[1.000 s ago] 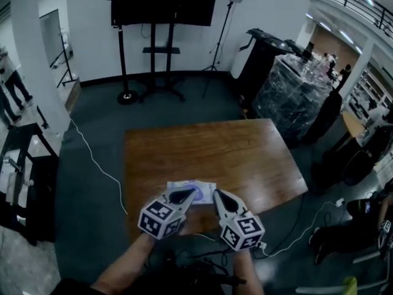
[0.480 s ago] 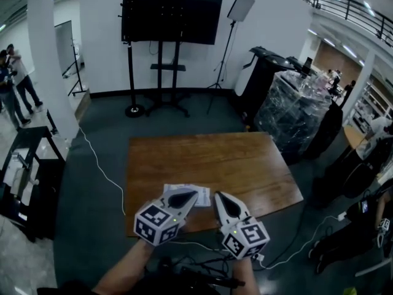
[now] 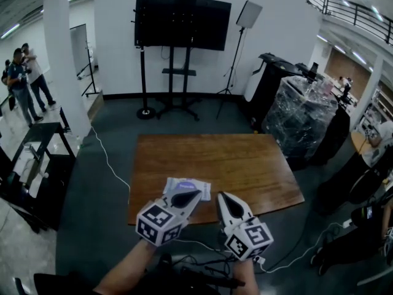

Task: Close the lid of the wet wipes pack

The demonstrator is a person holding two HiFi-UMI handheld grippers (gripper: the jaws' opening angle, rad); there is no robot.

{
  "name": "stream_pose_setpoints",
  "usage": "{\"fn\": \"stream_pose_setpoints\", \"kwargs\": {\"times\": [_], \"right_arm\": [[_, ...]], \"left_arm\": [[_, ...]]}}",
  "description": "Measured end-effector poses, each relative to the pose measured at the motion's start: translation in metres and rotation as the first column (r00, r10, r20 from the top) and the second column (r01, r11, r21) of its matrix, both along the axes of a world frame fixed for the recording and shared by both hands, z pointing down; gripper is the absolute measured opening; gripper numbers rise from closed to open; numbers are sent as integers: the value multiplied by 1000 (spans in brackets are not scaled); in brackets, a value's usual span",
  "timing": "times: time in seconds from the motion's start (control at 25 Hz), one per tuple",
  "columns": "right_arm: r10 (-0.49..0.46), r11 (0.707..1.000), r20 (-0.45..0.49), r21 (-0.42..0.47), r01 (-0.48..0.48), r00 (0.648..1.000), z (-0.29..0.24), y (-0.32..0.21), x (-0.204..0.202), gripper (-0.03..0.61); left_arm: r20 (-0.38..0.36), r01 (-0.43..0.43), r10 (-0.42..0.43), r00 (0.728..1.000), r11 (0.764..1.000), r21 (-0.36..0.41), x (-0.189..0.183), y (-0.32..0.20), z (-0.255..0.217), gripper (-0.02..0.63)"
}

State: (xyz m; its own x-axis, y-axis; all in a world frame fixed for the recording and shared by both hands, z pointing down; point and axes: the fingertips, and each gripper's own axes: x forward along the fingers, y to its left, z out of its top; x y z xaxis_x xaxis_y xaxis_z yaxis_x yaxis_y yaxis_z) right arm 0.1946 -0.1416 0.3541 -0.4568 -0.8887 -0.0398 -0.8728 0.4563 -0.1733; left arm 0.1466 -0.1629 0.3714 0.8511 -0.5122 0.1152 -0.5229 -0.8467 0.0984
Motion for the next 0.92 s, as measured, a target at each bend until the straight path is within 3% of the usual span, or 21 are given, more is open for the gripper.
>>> {"fn": "stream_pose_setpoints", "kwargs": {"times": [0.92], "right_arm": [[-35, 999, 10, 29, 35, 999, -5, 51, 2, 9]], "left_arm": [[2, 17, -17, 1000, 999, 34, 6, 54, -5, -1]]}}
